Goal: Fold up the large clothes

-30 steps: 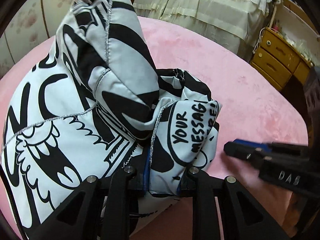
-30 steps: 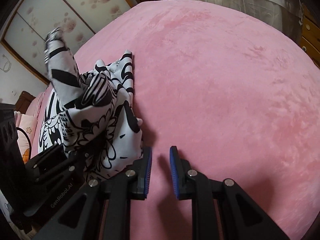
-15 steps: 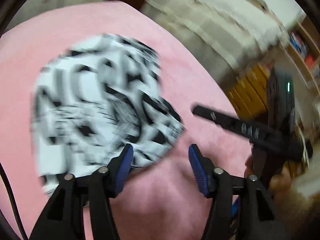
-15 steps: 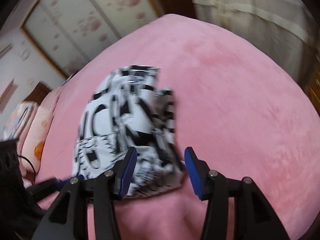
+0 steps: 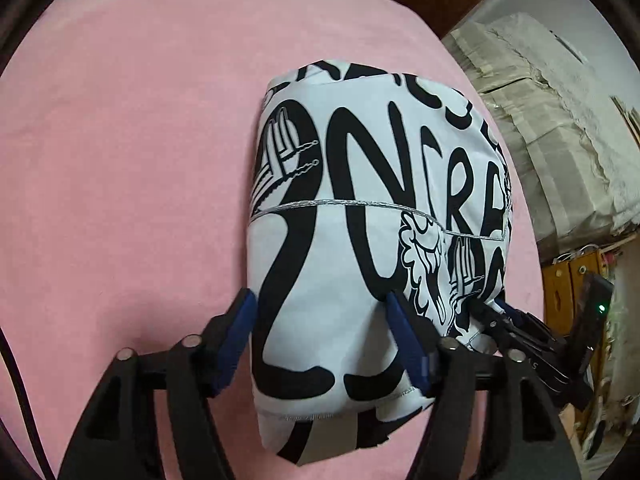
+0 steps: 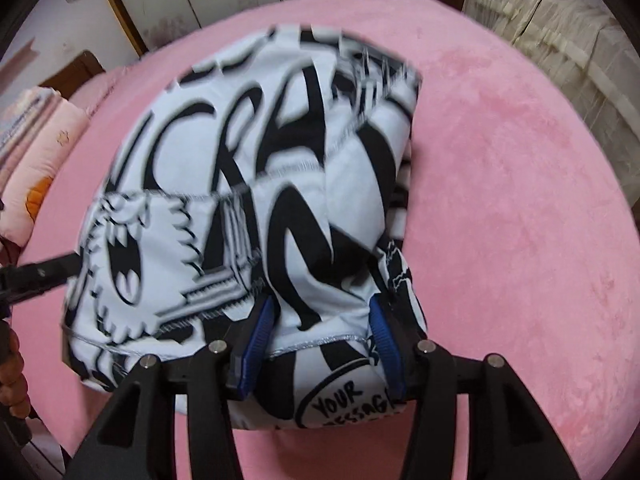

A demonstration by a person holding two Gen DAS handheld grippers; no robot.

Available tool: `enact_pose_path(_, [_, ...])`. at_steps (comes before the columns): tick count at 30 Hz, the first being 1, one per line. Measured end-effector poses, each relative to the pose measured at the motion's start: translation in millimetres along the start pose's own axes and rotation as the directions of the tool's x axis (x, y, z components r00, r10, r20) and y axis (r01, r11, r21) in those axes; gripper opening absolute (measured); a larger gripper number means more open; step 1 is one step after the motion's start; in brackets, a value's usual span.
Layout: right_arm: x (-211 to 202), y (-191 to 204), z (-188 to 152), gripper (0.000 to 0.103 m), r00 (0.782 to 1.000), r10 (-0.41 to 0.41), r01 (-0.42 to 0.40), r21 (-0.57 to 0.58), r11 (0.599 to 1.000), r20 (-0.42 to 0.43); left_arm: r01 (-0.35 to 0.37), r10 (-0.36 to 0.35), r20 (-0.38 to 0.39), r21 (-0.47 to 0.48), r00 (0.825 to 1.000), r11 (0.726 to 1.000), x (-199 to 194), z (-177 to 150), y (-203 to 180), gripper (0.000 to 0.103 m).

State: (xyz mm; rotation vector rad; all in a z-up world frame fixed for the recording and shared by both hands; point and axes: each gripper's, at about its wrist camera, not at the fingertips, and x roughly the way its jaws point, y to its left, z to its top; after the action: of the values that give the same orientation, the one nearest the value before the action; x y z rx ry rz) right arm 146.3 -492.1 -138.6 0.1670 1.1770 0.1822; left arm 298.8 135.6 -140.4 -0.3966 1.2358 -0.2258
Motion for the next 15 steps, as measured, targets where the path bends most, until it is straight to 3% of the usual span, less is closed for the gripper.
enact_pose_path(1, [1.9,-2.6,-1.5,0.049,1.000,0.013,-0.013,0.003,1.000,-0.002,-0.008,0.008,0.002,0.017,1.000,1.000,1.8,-1.9,-0.9,0.069])
enact_pose_path(3, [-1.8,-12.5,-1.2,0.032,0.999,0.040,-0.040,0.041,0.998,0.011,-0.022,0.021,0.013,0.036,1.000,0.999,0.2,-4.5,0.5,0.069])
enact_pose_path(4, [-7.8,-22.7,1.7,0.017,0.996,0.080,-0.082,0.094,0.992,0.024,-0.028,0.027,0.012,0.039,1.000,0.999,-1.4,-5.0,-2.2,0.068])
enact_pose_path(5, [-17.9,-30.8,1.1,0.013,0.992,0.117,-0.123,0.135,0.983,0.049,-0.031,0.030,0.016,0.039,0.999,0.999,-3.4,-5.2,-1.0,0.067])
enact_pose_path(8, [-45.9,-44.9,-12.6,0.010,0.985,0.104,-0.129,0.183,0.975,0.139,-0.021,0.019,0.041,0.057,0.999,0.998,-2.7,-8.8,-17.1,0.063])
enact_pose_path(11, [-16.8,-54.1,-37.2,0.010,0.994,0.094,-0.105,0.234,0.967,0.056,-0.086,0.079,0.053,0.135,0.995,0.987,5.5,-18.6,-27.4,0.063])
enact_pose_path(15, [-13.4,-60.4,-39.6,0.011,0.993,0.101,-0.114,0.291,0.950,0.058,-0.161,0.150,0.069,0.178,0.986,0.971,10.2,-25.7,-38.4,0.063])
